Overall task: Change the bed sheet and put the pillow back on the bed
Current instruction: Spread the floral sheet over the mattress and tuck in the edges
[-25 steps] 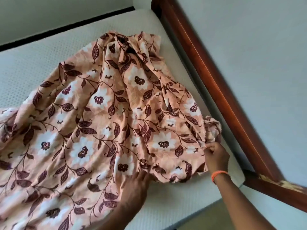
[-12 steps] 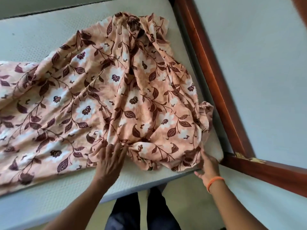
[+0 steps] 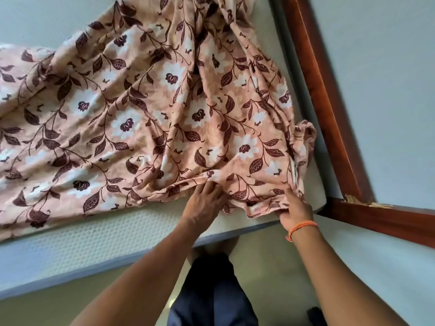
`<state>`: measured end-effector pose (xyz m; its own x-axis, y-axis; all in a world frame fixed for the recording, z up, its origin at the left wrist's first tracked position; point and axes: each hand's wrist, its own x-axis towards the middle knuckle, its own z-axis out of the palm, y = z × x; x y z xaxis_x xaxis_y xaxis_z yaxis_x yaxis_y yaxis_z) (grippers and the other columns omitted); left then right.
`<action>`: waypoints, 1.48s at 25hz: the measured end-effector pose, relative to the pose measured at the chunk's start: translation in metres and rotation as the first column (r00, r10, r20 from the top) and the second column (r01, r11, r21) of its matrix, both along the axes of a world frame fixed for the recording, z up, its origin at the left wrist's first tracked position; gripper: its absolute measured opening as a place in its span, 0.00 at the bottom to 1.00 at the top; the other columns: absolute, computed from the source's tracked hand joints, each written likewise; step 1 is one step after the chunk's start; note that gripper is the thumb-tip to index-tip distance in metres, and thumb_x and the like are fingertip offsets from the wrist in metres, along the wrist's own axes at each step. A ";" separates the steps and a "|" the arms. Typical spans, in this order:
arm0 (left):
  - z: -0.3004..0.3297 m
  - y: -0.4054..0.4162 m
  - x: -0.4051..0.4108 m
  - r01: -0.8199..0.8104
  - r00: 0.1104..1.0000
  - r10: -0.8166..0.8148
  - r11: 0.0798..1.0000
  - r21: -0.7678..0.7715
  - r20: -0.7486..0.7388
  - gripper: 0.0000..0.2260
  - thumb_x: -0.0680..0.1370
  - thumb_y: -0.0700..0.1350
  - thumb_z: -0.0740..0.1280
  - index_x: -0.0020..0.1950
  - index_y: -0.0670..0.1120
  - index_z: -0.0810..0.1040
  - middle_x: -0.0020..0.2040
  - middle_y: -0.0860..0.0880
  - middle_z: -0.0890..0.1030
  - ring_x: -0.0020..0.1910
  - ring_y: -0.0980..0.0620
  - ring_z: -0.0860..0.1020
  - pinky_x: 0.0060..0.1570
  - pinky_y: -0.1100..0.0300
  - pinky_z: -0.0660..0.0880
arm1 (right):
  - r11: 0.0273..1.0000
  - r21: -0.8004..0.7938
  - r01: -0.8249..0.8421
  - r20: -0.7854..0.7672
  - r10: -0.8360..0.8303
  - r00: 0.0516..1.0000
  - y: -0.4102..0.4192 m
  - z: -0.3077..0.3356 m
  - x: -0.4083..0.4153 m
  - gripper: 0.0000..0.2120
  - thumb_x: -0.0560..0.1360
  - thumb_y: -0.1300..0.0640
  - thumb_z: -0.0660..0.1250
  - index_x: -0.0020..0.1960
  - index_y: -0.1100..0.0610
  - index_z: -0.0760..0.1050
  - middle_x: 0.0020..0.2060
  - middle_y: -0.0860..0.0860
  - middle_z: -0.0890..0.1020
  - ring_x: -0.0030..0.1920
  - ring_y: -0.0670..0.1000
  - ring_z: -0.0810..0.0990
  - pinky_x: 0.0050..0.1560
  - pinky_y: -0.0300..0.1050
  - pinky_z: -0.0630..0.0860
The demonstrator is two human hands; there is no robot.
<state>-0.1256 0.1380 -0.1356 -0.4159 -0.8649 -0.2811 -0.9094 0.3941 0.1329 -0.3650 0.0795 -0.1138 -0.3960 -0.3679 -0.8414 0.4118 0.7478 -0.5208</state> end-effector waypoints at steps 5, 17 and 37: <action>0.033 0.009 -0.045 -0.122 0.970 0.207 0.868 0.482 -0.128 0.13 0.82 0.45 0.55 0.54 0.42 0.77 0.50 0.40 0.82 0.52 0.40 0.78 0.56 0.45 0.74 | 0.979 0.081 0.187 -0.174 -0.171 0.970 0.050 -0.005 -0.067 0.14 0.76 0.57 0.68 0.60 0.61 0.76 0.59 0.62 0.79 0.45 0.57 0.81 0.51 0.55 0.77; -0.002 0.020 -0.143 -0.289 0.926 0.370 0.818 0.497 -0.071 0.11 0.82 0.48 0.55 0.58 0.45 0.72 0.53 0.44 0.80 0.48 0.43 0.81 0.40 0.52 0.73 | 0.728 0.284 -0.624 -0.846 0.496 0.194 0.053 -0.007 -0.079 0.22 0.67 0.56 0.68 0.60 0.56 0.71 0.59 0.58 0.72 0.57 0.62 0.72 0.54 0.58 0.71; -0.012 -0.158 -0.233 -0.591 0.600 0.763 0.626 0.508 -0.241 0.18 0.80 0.56 0.60 0.42 0.43 0.78 0.36 0.46 0.81 0.35 0.47 0.83 0.35 0.55 0.81 | 0.778 0.131 -0.615 -0.636 0.542 0.549 0.018 -0.038 -0.096 0.16 0.75 0.48 0.67 0.61 0.51 0.74 0.53 0.53 0.84 0.53 0.57 0.82 0.50 0.51 0.78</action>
